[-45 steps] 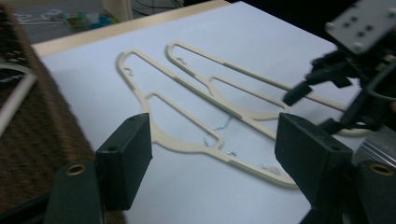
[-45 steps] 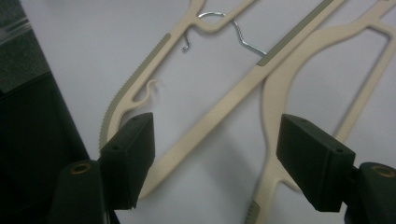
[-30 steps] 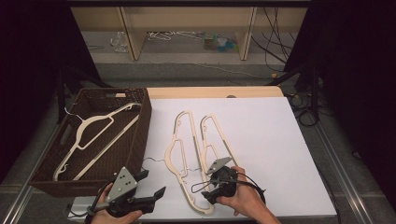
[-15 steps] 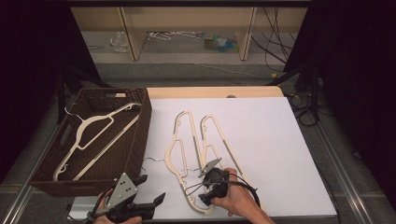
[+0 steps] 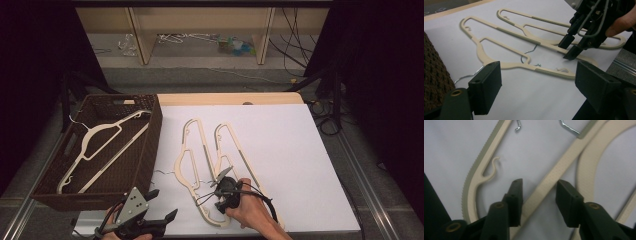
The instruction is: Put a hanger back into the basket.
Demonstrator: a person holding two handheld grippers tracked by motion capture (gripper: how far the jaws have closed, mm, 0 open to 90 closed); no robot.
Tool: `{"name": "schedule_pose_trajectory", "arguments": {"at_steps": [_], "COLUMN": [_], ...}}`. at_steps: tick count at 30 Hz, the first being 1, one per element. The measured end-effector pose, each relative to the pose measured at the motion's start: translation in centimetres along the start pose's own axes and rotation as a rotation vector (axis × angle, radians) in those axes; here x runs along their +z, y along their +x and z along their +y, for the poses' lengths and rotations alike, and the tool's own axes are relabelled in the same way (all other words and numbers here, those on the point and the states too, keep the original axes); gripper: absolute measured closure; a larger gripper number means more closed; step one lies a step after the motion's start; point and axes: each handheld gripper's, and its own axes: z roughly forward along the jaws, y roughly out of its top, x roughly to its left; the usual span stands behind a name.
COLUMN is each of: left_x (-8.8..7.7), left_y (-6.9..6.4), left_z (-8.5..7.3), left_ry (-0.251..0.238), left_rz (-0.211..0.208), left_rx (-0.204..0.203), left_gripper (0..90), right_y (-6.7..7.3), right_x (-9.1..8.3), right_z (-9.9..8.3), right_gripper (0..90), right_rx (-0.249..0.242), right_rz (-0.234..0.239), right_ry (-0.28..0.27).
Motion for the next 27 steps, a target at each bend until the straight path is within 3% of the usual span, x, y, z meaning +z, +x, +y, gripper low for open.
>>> {"name": "schedule_pose_trajectory", "arguments": {"at_steps": [5, 10, 11, 13, 18, 21, 23, 27], "left_x": [0.1, 0.1, 0.1, 0.1, 0.1, 0.1, 0.0, 0.1], "left_y": [0.0, 0.1, 0.0, 0.0, 0.1, 0.2, 0.2, 0.2], "left_z": [0.0, -0.1, -0.1, 0.0, -0.1, -0.1, -0.1, -0.1], "left_ry": [0.001, 0.003, 0.005, 0.006, 0.009, 0.008, 0.006, 0.0], "left_rz": [-0.008, -0.007, -0.002, -0.003, -0.007, -0.004, -0.002, -0.01], "left_rx": [0.001, 0.0, -0.002, 0.003, 0.001, -0.003, -0.003, -0.003], "left_gripper": [21.5, 21.7, 21.7, 21.7, 21.7, 21.8, 21.8, 21.8], "right_y": [-0.8, -1.1, -1.2, -1.2, -1.0, -1.2, -1.2, -2.1], "right_x": [-0.2, -0.1, 0.0, 0.2, 0.3, -0.1, -0.4, -1.3], "right_z": [-0.2, -0.1, 0.0, 0.4, 0.8, 1.0, 1.1, 1.2], "right_gripper": [66.9, 67.0, 62.1, 64.4, 68.5, 77.4, 78.0, 78.9], "right_rx": [0.032, 0.059, 0.081, 0.087, 0.049, 0.026, 0.021, 0.003], "right_rz": [0.007, 0.014, 0.01, 0.006, -0.025, -0.076, -0.072, -0.111], "right_ry": [-0.008, -0.01, -0.033, -0.023, -0.008, -0.005, -0.001, 0.009]}}
